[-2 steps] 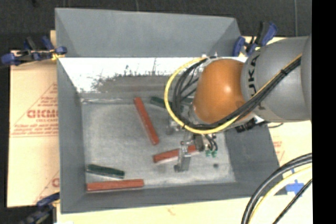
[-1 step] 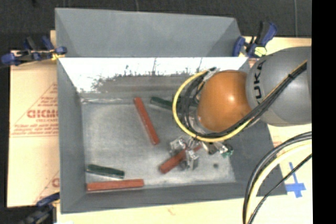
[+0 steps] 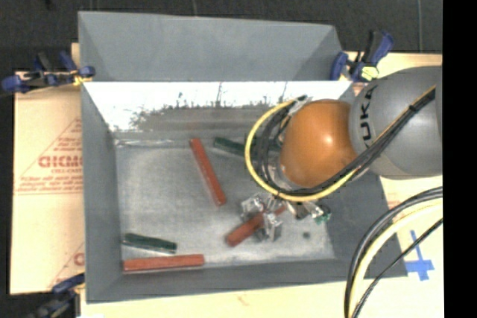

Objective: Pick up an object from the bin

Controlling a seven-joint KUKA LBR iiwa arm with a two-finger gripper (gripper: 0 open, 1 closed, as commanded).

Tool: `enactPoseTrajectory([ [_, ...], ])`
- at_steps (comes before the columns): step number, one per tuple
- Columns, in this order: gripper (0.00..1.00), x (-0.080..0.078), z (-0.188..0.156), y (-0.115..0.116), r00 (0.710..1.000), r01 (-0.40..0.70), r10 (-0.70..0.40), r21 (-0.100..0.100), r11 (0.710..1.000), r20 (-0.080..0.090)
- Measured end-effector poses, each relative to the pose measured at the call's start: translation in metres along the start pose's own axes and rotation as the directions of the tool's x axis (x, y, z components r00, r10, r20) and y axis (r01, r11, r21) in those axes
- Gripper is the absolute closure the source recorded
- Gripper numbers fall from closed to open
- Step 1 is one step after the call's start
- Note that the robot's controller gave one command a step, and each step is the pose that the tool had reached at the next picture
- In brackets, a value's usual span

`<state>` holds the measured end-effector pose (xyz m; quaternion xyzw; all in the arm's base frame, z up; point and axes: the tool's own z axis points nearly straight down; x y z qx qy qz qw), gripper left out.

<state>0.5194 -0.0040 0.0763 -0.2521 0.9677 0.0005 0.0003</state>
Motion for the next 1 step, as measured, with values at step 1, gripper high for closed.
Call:
enactPoseTrajectory([
  [1,1.00,0.0174,-0.1367,0.0059,1.000,0.013,-0.013,0.001,1.000,0.002],
])
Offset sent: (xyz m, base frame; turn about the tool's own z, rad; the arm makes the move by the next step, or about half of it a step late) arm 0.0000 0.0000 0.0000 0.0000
